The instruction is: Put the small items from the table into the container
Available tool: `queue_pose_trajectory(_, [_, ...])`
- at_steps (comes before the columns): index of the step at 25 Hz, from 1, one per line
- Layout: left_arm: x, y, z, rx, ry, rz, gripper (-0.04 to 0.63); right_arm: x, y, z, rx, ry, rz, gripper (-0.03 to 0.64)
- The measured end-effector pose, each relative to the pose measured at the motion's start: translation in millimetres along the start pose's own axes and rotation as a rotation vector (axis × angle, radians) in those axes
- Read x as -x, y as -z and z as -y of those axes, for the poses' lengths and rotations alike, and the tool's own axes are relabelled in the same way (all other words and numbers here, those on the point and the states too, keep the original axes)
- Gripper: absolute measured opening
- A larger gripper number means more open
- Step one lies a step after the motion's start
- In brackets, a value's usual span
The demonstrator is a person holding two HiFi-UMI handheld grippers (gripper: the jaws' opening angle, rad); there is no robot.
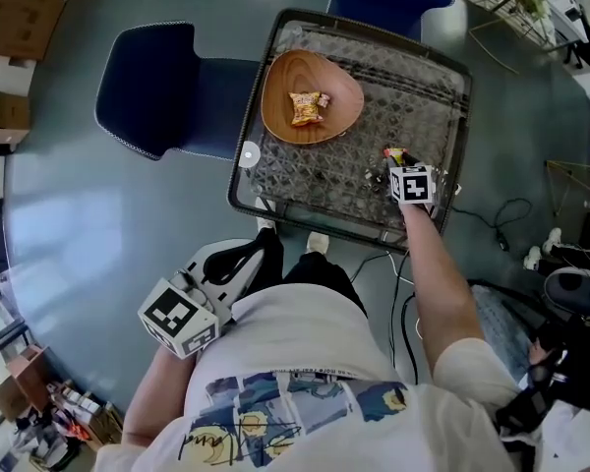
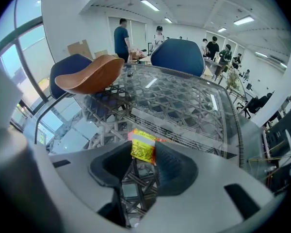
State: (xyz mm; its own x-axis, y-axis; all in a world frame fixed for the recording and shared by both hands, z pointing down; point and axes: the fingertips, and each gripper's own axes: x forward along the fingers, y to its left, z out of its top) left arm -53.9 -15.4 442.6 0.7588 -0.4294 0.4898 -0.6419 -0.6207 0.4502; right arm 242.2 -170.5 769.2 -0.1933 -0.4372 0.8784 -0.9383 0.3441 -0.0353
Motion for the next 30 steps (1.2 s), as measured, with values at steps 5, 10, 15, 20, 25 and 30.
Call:
queue_pose_trajectory(5, [-2,-8,-9,-0.002,0.024,0.003,0.009,8,-3,4,0.025,0.041,0.018,0.076])
queue_pose_trajectory(10, [-3,-17,-17,-0.013,0.052,0.011,0.009,27,-18,3,0.053,0.069,0.039,0.039])
queue_pose_trajectory(15, [-4,-26,-26,-0.026,0.094,0.036,0.009,61,-63,-13,0.071,0.071,0.145,0.037])
queue_pose_trajectory(20, [0,-33,-38,-0.027,0.119,0.048,0.009,85,-123,-58,0.143,0.014,0.241,0.037])
queue_pose_trajectory(25, [10,-39,-53,-0.028,0.120,0.061,0.009,77,-162,-102,0.197,-0.055,0.270,0.037])
queue_pose_trajectory(30, [23,-39,-72,-0.015,0.099,0.068,0.009,46,-172,-136,0.237,-0.112,0.216,0.037])
